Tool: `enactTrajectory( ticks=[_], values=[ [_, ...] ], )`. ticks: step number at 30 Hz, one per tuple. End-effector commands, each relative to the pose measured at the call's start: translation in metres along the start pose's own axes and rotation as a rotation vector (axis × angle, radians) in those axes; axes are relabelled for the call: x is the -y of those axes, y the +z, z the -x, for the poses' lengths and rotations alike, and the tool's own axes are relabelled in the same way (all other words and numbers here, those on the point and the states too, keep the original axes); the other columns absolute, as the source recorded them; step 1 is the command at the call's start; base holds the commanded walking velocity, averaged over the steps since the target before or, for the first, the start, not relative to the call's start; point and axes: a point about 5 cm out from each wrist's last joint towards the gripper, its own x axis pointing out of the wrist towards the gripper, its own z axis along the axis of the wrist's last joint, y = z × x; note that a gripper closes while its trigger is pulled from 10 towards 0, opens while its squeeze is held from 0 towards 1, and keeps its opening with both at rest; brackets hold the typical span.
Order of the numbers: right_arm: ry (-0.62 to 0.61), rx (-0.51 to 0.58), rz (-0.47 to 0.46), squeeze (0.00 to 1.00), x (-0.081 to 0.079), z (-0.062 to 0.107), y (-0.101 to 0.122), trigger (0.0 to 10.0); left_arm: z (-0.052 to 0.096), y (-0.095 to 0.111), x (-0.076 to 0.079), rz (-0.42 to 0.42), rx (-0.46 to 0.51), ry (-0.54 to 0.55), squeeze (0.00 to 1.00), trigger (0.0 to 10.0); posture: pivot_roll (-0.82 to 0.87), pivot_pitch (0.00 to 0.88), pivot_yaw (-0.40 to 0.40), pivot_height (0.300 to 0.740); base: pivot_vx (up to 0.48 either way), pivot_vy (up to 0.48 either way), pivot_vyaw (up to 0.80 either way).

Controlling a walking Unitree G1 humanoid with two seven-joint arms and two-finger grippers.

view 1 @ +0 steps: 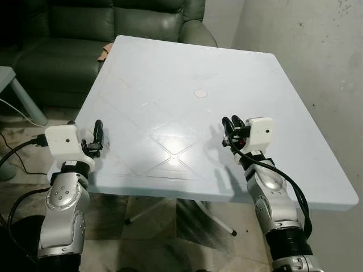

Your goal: Hang keys on a hook

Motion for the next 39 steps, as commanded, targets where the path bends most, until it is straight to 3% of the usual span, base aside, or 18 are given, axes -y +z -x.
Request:
enactTrajectory(
  ticks=[1, 21, 27, 28, 29, 30, 31, 39],
  values=[
    [-0.009, 0.018, 0.004, 1.0, 0.003, -0.001, 0.006, 10.0, 0.0, 0.002, 0.001, 0.01, 0.012, -0.001, 0.0, 10.0, -0.08, 0.072, -0.064, 0.74, 0.0, 0.0, 0.0],
    [-0.022, -0.036, 0.035, 1.0, 0.01, -0.003, 0.004, 10.0, 0.002, -0.006, 0.007, 0.008, -0.049, -0.039, 0.0, 10.0, -0.08, 0.065, -0.069, 0.74, 0.0, 0.0, 0.0],
    [-0.003, -0.07, 0.091, 1.0, 0.011, -0.008, 0.005, 10.0, 0.001, -0.005, 0.012, 0.016, -0.067, -0.067, 0.0, 10.0, -0.07, 0.077, -0.08, 0.74, 0.0, 0.0, 0.0],
    [0.014, -0.073, 0.098, 0.84, 0.011, -0.01, 0.006, 10.0, 0.001, -0.005, 0.013, 0.015, -0.073, -0.072, 0.0, 10.0, -0.07, 0.08, -0.081, 0.74, 0.0, 0.0, 0.0],
    [0.019, -0.074, 0.099, 0.84, 0.011, -0.01, 0.006, 10.0, 0.001, -0.005, 0.013, 0.014, -0.075, -0.073, 0.0, 10.0, -0.07, 0.08, -0.081, 0.74, 0.0, 0.0, 0.0],
    [0.021, -0.076, 0.104, 0.09, 0.011, -0.011, 0.006, 10.0, 0.002, -0.005, 0.013, 0.013, -0.075, -0.074, 0.0, 10.0, -0.07, 0.088, -0.084, 0.74, 0.0, 0.0, 0.0],
    [0.014, -0.087, 0.105, 0.0, 0.013, -0.014, 0.007, 10.0, 0.002, -0.005, 0.014, 0.01, -0.075, -0.078, 0.0, 10.0, -0.06, 0.092, -0.086, 0.74, 0.0, 0.0, 0.0],
    [-0.009, -0.163, 0.094, 0.0, 0.022, -0.028, 0.009, 10.0, 0.009, -0.004, 0.023, 0.018, -0.088, -0.122, 0.0, 10.0, -0.06, 0.12, -0.094, 0.74, 0.0, 0.0, 0.0]
  ],
)
